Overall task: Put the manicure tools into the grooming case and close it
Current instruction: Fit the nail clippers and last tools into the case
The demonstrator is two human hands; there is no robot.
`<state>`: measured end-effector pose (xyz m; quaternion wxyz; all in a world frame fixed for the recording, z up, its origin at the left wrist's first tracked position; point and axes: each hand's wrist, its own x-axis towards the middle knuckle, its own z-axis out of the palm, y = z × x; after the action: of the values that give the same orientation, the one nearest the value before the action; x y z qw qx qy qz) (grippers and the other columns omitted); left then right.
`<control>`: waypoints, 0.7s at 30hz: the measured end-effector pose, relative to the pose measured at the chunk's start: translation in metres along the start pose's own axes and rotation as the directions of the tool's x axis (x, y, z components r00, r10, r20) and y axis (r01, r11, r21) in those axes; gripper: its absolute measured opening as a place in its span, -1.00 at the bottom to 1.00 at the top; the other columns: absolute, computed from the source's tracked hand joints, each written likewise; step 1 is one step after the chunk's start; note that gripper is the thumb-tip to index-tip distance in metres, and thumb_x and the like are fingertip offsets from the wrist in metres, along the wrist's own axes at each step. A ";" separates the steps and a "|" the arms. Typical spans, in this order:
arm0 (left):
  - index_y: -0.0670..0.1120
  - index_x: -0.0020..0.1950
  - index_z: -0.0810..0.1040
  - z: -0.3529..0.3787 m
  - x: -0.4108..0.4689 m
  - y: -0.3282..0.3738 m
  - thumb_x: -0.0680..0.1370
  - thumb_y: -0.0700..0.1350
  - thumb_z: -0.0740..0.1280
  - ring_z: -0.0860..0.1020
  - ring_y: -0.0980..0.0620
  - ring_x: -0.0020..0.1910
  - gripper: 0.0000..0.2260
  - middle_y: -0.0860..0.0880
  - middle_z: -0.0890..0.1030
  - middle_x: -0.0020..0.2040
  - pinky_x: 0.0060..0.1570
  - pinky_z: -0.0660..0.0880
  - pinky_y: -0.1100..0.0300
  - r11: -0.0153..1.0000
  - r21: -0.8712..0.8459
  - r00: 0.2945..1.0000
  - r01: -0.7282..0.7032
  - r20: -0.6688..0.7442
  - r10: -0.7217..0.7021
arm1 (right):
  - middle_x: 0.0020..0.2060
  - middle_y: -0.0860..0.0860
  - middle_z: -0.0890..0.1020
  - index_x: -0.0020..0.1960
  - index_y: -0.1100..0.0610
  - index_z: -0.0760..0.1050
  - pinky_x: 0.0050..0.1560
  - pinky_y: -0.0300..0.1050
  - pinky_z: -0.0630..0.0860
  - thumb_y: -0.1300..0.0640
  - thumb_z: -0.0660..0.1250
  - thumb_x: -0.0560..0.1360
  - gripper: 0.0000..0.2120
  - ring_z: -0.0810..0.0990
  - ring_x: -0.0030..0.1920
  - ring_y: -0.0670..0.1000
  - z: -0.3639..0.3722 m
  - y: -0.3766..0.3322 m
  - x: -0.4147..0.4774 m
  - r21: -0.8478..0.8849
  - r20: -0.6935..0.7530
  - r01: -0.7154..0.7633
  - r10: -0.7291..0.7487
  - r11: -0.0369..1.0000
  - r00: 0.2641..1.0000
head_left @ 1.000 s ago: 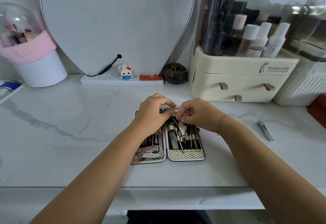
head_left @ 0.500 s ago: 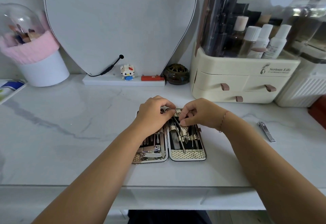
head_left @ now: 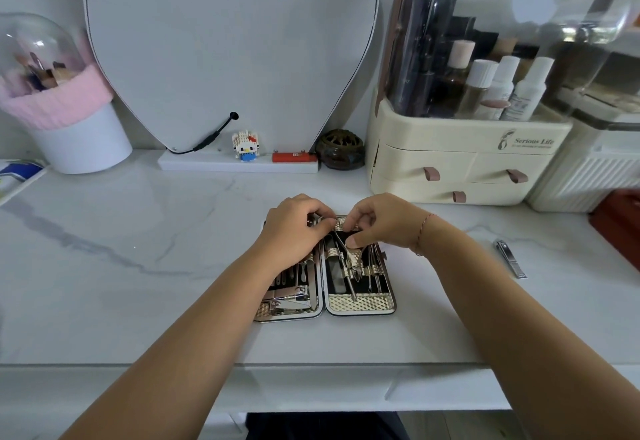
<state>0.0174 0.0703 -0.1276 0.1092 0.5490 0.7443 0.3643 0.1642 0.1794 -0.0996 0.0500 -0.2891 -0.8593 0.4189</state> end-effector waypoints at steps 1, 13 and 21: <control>0.11 -0.03 0.62 0.000 0.000 0.000 0.51 0.01 0.35 0.49 0.07 0.09 -0.92 0.12 0.58 0.02 0.17 0.41 -0.06 1.000 -0.001 1.000 -0.002 0.003 0.002 | -0.44 0.00 0.43 -0.06 0.20 0.60 -0.36 -0.31 0.30 0.22 0.51 0.32 -0.78 0.32 -0.45 -0.08 0.001 0.001 -0.003 0.014 -0.027 0.015 -0.014 1.000 1.000; 0.09 0.24 0.50 -0.009 -0.009 0.005 0.54 0.11 0.27 0.42 0.06 0.25 -0.70 0.10 0.50 0.26 0.30 0.31 -0.05 0.982 0.171 0.978 -0.079 0.204 0.043 | -0.27 0.03 0.57 -0.11 0.16 0.57 -0.11 -0.14 0.37 0.02 0.48 0.35 -0.76 0.52 -0.16 0.05 -0.070 0.087 -0.116 -0.080 -0.705 -0.412 0.240 0.908 0.667; 0.08 0.26 0.47 -0.004 -0.018 0.006 0.57 0.12 0.21 0.40 0.03 0.29 -0.70 0.11 0.48 0.29 0.36 0.20 -0.05 0.972 0.222 0.988 -0.082 0.149 0.049 | -0.31 0.01 0.61 -0.27 0.11 0.57 -0.18 -0.15 0.41 0.07 0.47 0.38 -0.86 0.55 -0.18 0.06 -0.054 0.084 -0.121 -0.080 -0.648 -0.405 0.261 0.911 0.716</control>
<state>0.0268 0.0533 -0.1250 0.0862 0.6069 0.7528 0.2398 0.3204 0.1916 -0.1092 0.2229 -0.5652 -0.7672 0.2054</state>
